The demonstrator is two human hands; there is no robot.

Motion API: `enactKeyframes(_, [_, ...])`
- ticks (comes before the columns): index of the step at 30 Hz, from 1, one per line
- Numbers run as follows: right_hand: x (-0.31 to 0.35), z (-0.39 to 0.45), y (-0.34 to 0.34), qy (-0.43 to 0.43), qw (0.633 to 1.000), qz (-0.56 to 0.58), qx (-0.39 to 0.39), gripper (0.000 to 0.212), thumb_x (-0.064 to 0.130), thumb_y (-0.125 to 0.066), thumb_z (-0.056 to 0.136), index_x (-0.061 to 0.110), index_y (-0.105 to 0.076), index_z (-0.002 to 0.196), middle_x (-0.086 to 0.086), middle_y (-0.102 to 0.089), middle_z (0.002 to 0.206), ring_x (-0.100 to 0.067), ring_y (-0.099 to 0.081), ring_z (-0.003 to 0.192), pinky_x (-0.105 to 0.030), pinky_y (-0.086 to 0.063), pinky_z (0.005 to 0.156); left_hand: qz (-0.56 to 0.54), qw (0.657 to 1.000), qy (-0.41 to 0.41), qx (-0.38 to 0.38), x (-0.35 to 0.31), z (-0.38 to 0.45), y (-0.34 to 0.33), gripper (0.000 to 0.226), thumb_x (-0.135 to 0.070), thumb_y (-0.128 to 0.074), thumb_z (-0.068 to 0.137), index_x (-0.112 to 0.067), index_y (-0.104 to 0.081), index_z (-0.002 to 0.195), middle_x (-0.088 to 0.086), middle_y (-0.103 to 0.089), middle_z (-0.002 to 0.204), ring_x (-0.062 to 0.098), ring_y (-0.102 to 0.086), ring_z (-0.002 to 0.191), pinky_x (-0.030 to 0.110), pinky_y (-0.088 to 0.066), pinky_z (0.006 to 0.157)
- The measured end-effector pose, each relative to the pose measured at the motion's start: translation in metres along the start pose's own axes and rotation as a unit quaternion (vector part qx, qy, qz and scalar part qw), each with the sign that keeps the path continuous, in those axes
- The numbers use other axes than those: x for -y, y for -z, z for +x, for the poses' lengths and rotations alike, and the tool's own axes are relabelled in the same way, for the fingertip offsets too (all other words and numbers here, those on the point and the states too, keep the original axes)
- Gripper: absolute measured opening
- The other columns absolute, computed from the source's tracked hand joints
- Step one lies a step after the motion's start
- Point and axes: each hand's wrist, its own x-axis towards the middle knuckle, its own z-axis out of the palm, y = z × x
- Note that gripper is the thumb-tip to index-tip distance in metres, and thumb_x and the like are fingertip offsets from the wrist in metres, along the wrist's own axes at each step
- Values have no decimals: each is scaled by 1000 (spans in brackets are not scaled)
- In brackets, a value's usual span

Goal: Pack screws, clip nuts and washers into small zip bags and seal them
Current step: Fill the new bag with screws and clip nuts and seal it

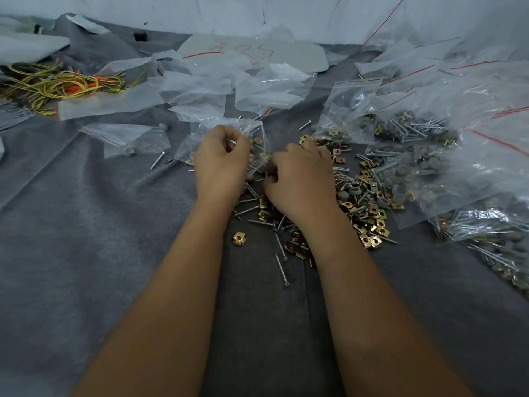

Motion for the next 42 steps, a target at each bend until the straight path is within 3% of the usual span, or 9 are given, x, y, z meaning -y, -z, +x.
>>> enactKeyframes(5, [-1,0,1,-13,999,27,-26,20,29,-52,91,15,-63,99,-3,-61,99,-25,-50,102,-39,-36,87,-4,1000,10,4,0,0,0,15,-20,-56,89,-24,-56,75,5,-58,68,15,-51,58,28,-42,50])
enactKeyframes(9, [-7,1,11,-97,989,51,-103,10,27,-53,87,18,-58,87,1,-59,81,-21,-53,77,-32,-38,63,-24,1000,19,5,0,-1,1,15,-18,-57,91,-24,-56,77,3,-58,68,10,-52,53,17,-42,42])
enactKeyframes(12, [-5,-1,16,-82,982,97,-138,6,23,-56,82,18,-56,80,3,-56,78,-17,-49,75,-27,-30,53,-13,1000,9,13,-1,-1,1,17,-19,-59,91,-26,-57,76,0,-59,64,6,-53,49,20,-43,44])
enactKeyframes(16, [0,-2,12,2,984,88,-158,6,17,-60,85,12,-63,87,-3,-55,83,-19,-48,82,-27,-32,65,0,999,-10,32,-2,-2,0,19,-21,-62,90,-27,-57,73,4,-60,65,15,-54,56,33,-47,55])
enactKeyframes(22, [4,0,9,30,977,174,-118,39,4,-59,91,9,-57,130,-11,-62,114,-26,-52,109,-34,-43,88,-28,999,-3,26,-4,-3,0,16,-19,-60,91,-20,-57,76,-4,-61,56,11,-56,51,31,-50,53])
enactKeyframes(27, [-4,2,7,-23,988,103,-116,18,14,-57,92,12,-65,109,-5,-60,105,-23,-52,102,-34,-42,86,-81,996,31,-20,-5,0,3,12,-12,-56,92,-14,-57,80,-11,-57,46,2,-53,42,16,-43,43])
enactKeyframes(32, [-2,0,-5,-37,999,-9,27,47,55,-56,89,16,-63,113,-6,-55,121,-29,-40,122,-43,-32,100,-85,995,39,-29,-4,1,2,12,-13,-57,92,-16,-58,80,-10,-57,47,-1,-53,43,13,-42,44])
enactKeyframes(37, [-1,1,-5,-15,1000,-5,-19,19,31,-59,91,20,-66,104,-1,-61,107,-27,-45,112,-40,-32,92,-80,996,39,-24,-5,1,2,11,-13,-56,92,-15,-58,81,-11,-58,45,-1,-52,42,12,-41,43])
enactKeyframes(42, [4,1,-5,-22,1000,-7,-9,17,27,-61,86,16,-66,98,-3,-61,102,-27,-46,109,-40,-32,92,-73,996,40,-14,-3,2,2,12,-14,-56,91,-16,-58,79,-11,-58,47,1,-52,43,14,-42,44])
